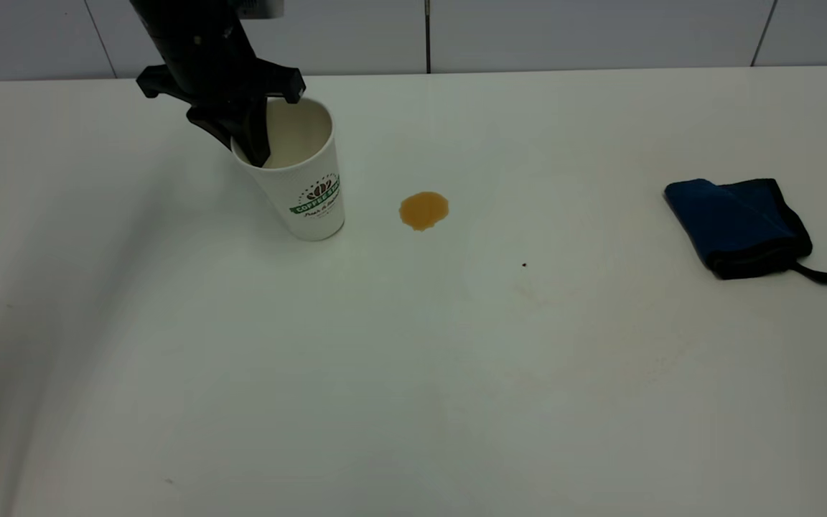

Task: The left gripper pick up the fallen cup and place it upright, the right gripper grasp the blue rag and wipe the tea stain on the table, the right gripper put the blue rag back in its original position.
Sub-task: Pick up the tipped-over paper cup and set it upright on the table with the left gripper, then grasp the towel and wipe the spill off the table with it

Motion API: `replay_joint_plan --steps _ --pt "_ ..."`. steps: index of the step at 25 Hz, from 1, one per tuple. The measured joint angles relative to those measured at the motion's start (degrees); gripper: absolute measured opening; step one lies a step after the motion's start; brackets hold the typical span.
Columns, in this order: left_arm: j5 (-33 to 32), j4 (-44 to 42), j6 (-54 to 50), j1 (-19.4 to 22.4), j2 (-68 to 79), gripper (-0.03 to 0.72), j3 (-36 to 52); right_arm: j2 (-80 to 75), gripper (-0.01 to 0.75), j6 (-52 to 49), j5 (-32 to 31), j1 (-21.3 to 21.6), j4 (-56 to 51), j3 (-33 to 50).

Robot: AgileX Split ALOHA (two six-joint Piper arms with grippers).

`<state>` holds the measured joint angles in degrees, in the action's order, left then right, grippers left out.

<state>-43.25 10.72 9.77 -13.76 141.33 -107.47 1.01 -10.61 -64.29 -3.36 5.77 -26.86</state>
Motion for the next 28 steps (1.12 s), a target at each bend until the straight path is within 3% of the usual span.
replay_joint_plan --steps 4,10,13,23,28 --pt "1.31 0.10 -0.74 0.00 0.07 0.113 0.00 0.00 0.240 0.00 0.00 0.00 0.00 0.00" --pt "1.89 0.29 -0.93 0.00 -0.86 0.346 -0.27 0.00 0.240 0.00 0.00 0.00 0.00 0.00" --pt "1.04 0.29 -0.93 0.00 -2.44 0.415 -1.54 0.00 0.240 0.00 0.00 0.00 0.00 0.00" --pt "-10.21 0.29 -0.99 -0.17 -18.80 0.437 -2.13 0.00 0.240 0.00 0.00 0.00 0.00 0.00" --pt "-20.18 0.05 -0.99 -0.67 -31.96 0.439 -2.14 0.00 0.240 0.00 0.00 0.00 0.00 0.00"
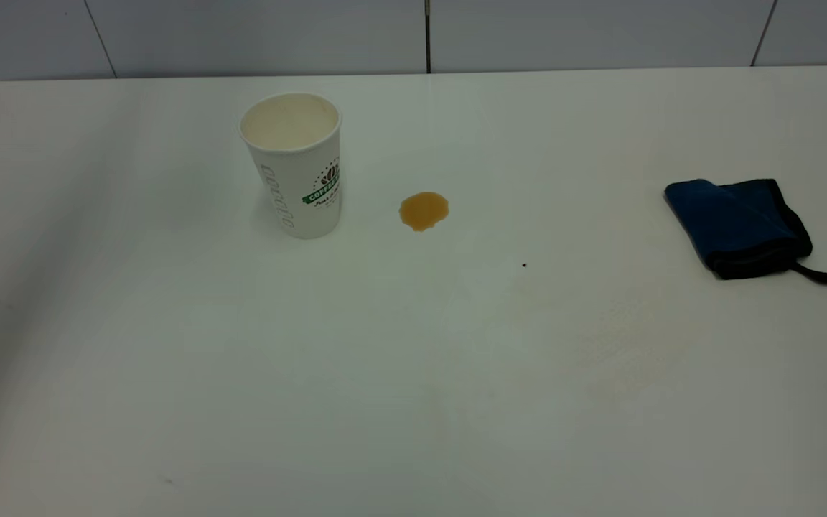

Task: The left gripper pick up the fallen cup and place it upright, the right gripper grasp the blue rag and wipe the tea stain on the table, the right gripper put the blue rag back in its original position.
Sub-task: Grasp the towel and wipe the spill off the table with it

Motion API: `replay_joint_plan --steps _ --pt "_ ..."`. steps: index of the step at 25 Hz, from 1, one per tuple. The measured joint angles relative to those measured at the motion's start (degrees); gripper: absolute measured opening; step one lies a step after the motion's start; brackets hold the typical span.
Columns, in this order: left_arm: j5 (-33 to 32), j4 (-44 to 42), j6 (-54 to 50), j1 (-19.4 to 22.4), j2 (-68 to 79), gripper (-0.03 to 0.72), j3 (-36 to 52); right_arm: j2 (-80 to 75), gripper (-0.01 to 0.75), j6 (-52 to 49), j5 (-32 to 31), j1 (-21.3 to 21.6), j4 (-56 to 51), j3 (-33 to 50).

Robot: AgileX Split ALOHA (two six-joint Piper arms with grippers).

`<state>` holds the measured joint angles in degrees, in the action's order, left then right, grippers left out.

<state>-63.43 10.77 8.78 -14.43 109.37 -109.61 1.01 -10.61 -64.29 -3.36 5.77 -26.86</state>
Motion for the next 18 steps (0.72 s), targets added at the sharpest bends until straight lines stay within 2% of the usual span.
replay_joint_plan --steps 2,9,12,18 --pt "-3.48 0.12 0.00 -0.19 -4.86 0.439 0.00 0.00 0.240 0.00 0.00 0.00 0.00 0.00" --pt "-3.48 -1.43 -2.19 -0.25 -20.94 0.439 3.20 0.00 0.240 0.00 0.00 0.00 0.00 0.00" --pt "-3.48 -3.29 -2.95 -0.25 -30.59 0.441 12.87 0.00 0.240 0.00 0.00 0.00 0.00 0.00" --pt "-3.48 -8.87 -4.49 -0.25 -49.87 0.440 40.71 0.00 0.240 0.00 0.00 0.00 0.00 0.00"
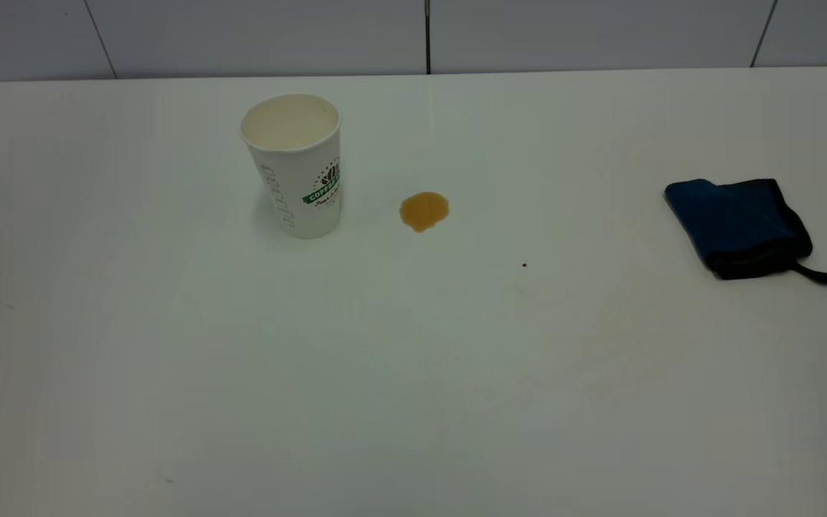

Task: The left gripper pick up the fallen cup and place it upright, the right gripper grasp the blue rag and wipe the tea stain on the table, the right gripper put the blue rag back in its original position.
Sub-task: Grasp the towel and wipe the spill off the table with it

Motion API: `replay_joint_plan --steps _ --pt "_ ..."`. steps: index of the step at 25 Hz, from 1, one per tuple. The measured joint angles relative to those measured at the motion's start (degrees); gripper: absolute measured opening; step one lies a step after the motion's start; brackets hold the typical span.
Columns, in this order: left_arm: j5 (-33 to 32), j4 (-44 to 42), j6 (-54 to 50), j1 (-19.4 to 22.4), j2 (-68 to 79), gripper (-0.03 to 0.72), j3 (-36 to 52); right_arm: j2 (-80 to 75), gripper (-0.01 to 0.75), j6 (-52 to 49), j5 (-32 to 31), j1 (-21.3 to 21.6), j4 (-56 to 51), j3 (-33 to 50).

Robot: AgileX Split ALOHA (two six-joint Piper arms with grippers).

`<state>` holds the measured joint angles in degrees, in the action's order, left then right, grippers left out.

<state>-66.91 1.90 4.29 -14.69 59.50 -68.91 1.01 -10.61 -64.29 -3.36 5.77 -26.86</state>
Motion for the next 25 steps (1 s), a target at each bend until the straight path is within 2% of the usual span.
replay_joint_plan --steps 5,12,17,25 --pt "0.26 -1.02 -0.97 0.00 -12.52 0.440 19.91 0.00 0.240 0.00 0.00 0.00 0.00 0.00" --pt "1.47 -1.02 -1.45 -0.04 -27.89 0.440 36.61 0.00 0.240 0.00 0.00 0.00 0.00 0.00" --pt "3.38 -0.96 -1.69 -0.11 -38.02 0.440 40.90 0.00 0.240 0.00 0.00 0.00 0.00 0.00" --pt "3.19 -1.01 -3.07 0.12 -50.96 0.440 41.16 0.00 0.240 0.05 0.00 0.00 0.00 0.00"
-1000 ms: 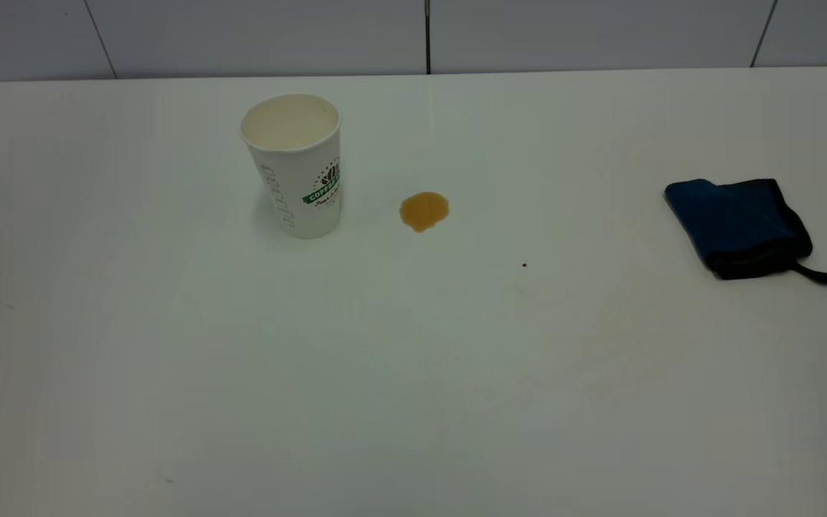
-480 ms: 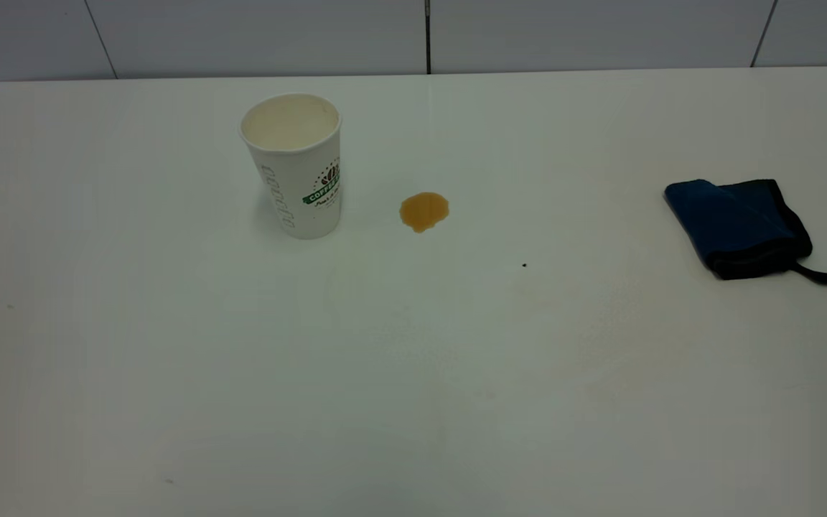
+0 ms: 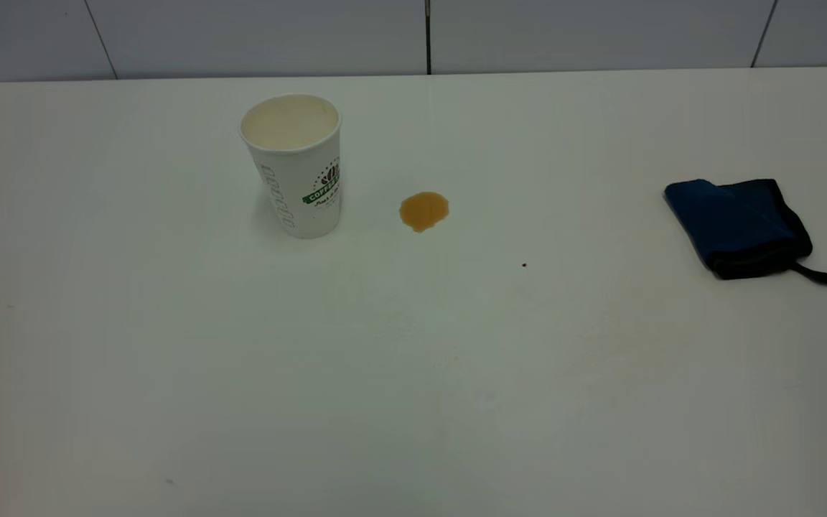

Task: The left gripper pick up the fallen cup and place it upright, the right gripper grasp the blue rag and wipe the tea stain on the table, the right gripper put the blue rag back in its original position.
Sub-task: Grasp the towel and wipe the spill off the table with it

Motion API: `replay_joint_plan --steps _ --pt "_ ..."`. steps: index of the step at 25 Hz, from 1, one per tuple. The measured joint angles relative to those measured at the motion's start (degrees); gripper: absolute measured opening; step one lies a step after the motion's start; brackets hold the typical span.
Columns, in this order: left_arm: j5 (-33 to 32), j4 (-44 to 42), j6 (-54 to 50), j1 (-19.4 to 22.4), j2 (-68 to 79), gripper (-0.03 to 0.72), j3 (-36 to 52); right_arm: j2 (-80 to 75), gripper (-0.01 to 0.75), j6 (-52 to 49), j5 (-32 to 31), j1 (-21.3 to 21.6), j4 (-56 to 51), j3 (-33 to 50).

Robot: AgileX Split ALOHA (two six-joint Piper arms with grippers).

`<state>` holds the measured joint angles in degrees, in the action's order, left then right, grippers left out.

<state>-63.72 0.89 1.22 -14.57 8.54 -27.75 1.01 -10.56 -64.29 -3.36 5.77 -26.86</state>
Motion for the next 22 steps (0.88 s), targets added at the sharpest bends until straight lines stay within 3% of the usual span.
replay_joint_plan --steps 12,22 --pt "-0.55 0.00 -0.17 14.09 -9.47 0.440 0.00 0.00 0.240 -0.05 0.00 0.00 0.00 0.00" --pt "-0.66 0.00 -0.17 15.06 -9.56 0.440 0.00 0.00 0.240 -0.05 0.00 0.00 0.00 0.00"
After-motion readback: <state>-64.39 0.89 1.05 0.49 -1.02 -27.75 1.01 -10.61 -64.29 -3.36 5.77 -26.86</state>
